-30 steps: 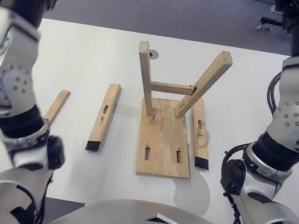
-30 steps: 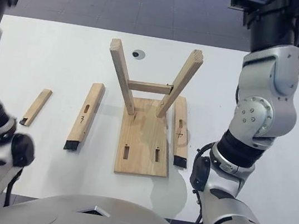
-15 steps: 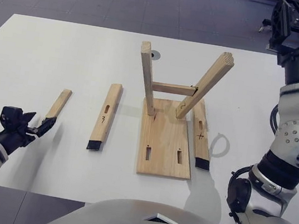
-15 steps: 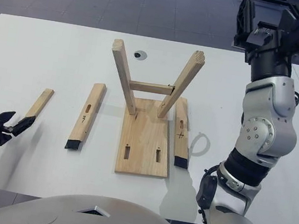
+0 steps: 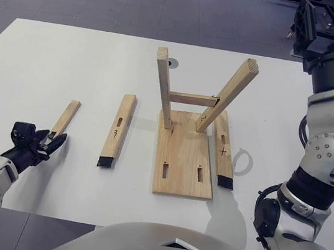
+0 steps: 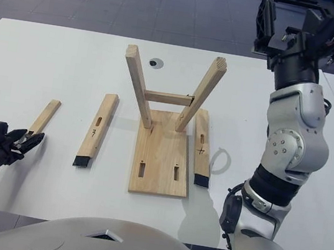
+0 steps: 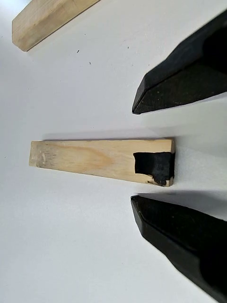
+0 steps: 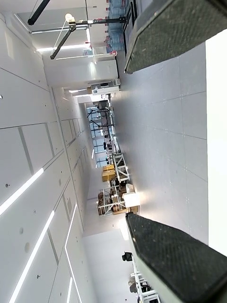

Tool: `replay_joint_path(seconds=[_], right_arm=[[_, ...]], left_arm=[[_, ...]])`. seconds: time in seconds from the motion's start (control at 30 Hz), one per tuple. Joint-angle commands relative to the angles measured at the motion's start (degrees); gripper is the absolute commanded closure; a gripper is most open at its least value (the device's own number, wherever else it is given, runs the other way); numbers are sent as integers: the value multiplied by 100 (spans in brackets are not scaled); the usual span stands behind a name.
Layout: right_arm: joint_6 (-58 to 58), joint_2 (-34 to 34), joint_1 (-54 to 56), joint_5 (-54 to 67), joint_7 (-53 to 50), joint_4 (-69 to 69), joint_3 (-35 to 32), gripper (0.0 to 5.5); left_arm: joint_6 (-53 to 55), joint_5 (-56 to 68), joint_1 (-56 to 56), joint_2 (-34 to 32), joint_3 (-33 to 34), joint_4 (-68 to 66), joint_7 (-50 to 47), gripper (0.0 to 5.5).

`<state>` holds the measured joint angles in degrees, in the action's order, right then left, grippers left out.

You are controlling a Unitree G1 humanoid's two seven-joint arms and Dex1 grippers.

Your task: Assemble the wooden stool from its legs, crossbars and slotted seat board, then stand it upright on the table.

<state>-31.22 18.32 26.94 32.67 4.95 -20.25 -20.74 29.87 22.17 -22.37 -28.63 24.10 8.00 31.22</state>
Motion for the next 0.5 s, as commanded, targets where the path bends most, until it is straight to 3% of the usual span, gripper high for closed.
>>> replay_joint_path(seconds=[0.03,0.3,0.5], right_arm=[[-57,69,138,21,-23,31,14,10],[53,42,184,-17,-27,114,29,10],[128,22,236,-40,-48,130,51,10]], left_arm=[[343,-37,-171,91,-181,-343,-72,299],[143,-101,39,38,-374,-541,-51,411],[-237,163,201,131,-261,-744,154,422]])
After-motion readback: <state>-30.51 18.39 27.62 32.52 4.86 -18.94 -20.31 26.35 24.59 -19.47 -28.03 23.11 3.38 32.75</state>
